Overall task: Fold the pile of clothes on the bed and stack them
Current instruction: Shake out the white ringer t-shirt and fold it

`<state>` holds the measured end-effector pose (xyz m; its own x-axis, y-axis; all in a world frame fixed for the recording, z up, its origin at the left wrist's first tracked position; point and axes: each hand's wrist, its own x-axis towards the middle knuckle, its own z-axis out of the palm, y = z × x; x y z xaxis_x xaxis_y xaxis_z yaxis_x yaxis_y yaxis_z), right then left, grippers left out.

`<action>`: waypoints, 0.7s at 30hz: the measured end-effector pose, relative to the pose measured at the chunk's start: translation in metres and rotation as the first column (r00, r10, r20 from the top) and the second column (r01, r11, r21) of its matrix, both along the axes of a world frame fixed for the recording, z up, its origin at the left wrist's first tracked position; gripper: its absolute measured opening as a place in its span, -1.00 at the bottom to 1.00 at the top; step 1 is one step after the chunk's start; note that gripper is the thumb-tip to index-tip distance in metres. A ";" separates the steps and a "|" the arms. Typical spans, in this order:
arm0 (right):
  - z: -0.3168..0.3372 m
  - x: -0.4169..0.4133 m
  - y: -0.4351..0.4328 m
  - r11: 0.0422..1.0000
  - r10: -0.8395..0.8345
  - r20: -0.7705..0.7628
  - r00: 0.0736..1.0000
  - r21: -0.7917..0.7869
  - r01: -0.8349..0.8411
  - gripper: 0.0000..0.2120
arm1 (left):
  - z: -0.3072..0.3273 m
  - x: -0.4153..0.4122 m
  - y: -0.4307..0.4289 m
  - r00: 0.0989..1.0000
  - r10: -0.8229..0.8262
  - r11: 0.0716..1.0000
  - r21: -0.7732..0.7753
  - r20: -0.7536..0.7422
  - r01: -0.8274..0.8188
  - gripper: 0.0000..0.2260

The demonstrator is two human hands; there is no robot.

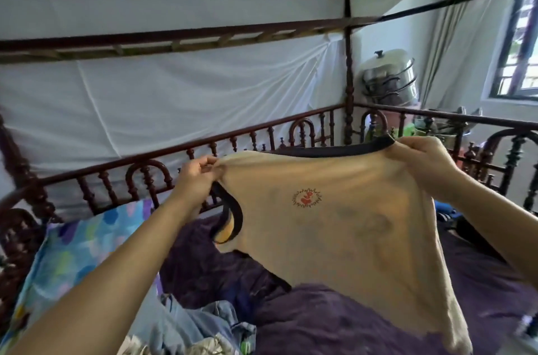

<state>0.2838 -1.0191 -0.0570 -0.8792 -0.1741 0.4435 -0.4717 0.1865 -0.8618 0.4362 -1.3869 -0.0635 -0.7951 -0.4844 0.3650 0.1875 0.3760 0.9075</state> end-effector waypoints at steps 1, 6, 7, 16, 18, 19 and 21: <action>-0.007 -0.002 0.004 0.998 -0.011 0.025 1.000 0.055 0.010 -0.79 | 0.007 -0.004 0.002 0.999 -0.017 0.999 -0.037 -0.041 0.015 -0.85; -0.050 -0.006 0.002 0.843 -0.040 0.082 0.996 0.538 -0.011 -0.82 | 0.033 -0.024 0.040 0.976 -0.196 0.894 -0.425 -0.090 0.140 -0.85; -0.059 -0.005 -0.001 0.774 -0.009 0.098 0.995 0.631 -0.055 -0.83 | 0.037 -0.027 0.049 0.973 -0.201 0.866 -0.484 -0.110 0.124 -0.87; -0.085 0.057 -0.073 0.704 0.462 0.545 0.700 0.255 -0.663 -0.61 | 0.060 -0.028 0.070 0.933 -0.344 0.751 -0.627 -0.108 0.204 -0.91; -0.078 0.073 -0.105 0.713 0.598 0.523 0.607 -0.001 -0.701 -0.50 | 0.060 -0.027 0.068 0.931 -0.360 0.773 -0.578 -0.059 0.262 -0.91; -0.076 0.081 -0.121 0.726 0.615 0.510 0.602 -0.067 -0.685 -0.52 | 0.059 -0.027 0.064 0.934 -0.354 0.789 -0.552 -0.047 0.272 -0.93; -0.075 0.092 -0.145 0.807 0.557 0.500 0.663 -0.136 -0.575 -0.56 | 0.052 -0.022 0.046 0.947 -0.320 0.822 -0.504 -0.025 0.265 -0.94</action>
<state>0.3760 -1.1638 -0.1323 -0.6956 -0.7175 -0.0369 -0.0067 0.0578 -0.9983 0.4141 -1.3410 -0.0111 -0.8149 0.0282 0.5789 0.4419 0.6765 0.5891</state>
